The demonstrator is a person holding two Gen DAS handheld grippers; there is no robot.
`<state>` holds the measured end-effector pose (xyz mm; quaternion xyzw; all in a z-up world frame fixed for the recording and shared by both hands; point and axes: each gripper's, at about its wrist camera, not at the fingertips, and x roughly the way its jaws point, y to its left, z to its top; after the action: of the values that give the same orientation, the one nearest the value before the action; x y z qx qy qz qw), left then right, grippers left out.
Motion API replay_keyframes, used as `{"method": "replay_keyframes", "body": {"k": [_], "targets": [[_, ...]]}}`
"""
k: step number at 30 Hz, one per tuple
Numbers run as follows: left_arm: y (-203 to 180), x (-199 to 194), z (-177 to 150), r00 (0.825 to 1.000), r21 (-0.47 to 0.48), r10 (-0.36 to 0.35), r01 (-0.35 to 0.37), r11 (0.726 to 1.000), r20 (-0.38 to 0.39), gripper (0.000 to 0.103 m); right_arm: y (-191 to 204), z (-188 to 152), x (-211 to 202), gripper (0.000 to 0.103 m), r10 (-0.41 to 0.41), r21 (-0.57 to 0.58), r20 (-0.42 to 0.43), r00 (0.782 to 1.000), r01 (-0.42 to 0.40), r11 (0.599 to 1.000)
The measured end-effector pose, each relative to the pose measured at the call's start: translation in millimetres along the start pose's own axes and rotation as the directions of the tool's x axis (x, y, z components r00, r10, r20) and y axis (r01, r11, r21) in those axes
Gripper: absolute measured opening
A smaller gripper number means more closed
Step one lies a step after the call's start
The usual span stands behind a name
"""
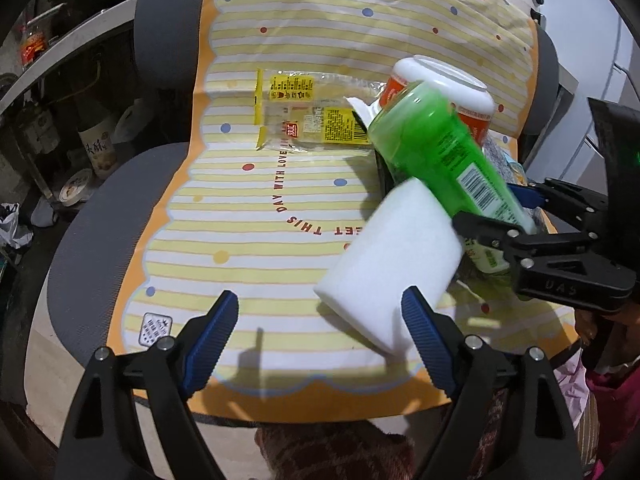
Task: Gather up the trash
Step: 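Grasp the green tea bottle with the right gripper and lift it, then grasp the white sponge with the left gripper while the right gripper carries the bottle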
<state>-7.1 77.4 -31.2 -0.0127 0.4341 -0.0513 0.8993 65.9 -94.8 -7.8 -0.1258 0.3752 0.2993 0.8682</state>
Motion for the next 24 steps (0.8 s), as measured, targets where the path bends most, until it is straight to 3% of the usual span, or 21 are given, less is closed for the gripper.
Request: {"method": "replay_keyframes", "body": {"k": [9, 14, 20, 24], "targets": [[-29, -5, -6, 0.994, 0.174, -0.049, 0.032, 0.984, 0.094, 0.096, -19, -27, -55, 0.062, -0.014, 0.234, 0.087, 0.996, -0.007, 0.972], [-45, 14, -6, 0.993, 0.251, -0.083, 0.061, 0.966, 0.079, 0.096, -37, -44, -86, 0.063, -0.018, 0.374, 0.098, 0.995, -0.020, 0.927], [-43, 42, 0, 0.996, 0.254, -0.083, 0.070, 0.965, 0.040, 0.096, -46, -64, -102, 0.063, -0.039, 0.442, 0.100, 0.994, -0.010, 0.897], [-42, 49, 1, 0.998, 0.269, -0.062, 0.053, 0.962, 0.025, 0.080, -52, -69, -102, 0.063, -0.037, 0.467, 0.107, 0.994, -0.017, 0.884]]}}
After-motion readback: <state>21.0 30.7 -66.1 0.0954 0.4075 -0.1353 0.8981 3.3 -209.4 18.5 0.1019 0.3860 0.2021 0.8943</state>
